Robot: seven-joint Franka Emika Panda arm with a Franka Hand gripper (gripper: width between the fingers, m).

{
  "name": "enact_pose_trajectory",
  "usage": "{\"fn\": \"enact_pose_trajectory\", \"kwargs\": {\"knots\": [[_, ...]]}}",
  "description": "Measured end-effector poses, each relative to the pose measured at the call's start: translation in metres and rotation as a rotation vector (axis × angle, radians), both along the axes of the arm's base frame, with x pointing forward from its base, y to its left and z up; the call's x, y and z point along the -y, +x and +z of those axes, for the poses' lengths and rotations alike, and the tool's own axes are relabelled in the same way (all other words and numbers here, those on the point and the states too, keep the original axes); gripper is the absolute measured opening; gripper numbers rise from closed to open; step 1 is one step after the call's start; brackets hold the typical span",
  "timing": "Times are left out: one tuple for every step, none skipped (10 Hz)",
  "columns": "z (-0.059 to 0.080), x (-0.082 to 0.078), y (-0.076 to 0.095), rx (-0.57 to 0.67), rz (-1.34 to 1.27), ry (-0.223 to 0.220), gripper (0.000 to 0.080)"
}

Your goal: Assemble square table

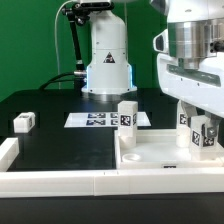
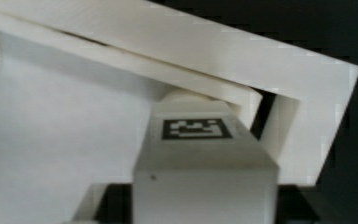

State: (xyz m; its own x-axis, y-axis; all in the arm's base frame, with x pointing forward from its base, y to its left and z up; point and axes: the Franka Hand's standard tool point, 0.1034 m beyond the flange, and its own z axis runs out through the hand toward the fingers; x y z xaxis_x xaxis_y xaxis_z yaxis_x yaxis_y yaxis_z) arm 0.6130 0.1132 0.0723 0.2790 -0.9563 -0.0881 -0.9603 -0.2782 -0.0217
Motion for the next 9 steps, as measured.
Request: {"fn": "enact_pose_trajectory", "kwargs": {"knots": [[0.0, 0.0, 0.0, 0.0, 0.0, 0.0, 0.0446], [0.0, 0.0, 0.0, 0.001, 0.008, 0.0, 0.058], [0.001, -0.001, 0.0, 0.006, 0.054, 0.001, 0.058], [0.002, -0.005, 0.0, 0.015, 0.118, 0.003, 0.0634], [0.004, -0.009, 0.0, 0.026, 0.227, 0.004, 0.0634], [0.005, -0.012, 0.0, 0.039, 0.345, 0.006, 0.0647], [0.006, -0.012, 0.0, 0.049, 0.432, 0.007, 0.0647], [0.007, -0.012, 0.0, 0.061, 0.554, 0.008, 0.0648], [0.007, -0.012, 0.0, 0.069, 0.635, 0.007, 0.0648]]}}
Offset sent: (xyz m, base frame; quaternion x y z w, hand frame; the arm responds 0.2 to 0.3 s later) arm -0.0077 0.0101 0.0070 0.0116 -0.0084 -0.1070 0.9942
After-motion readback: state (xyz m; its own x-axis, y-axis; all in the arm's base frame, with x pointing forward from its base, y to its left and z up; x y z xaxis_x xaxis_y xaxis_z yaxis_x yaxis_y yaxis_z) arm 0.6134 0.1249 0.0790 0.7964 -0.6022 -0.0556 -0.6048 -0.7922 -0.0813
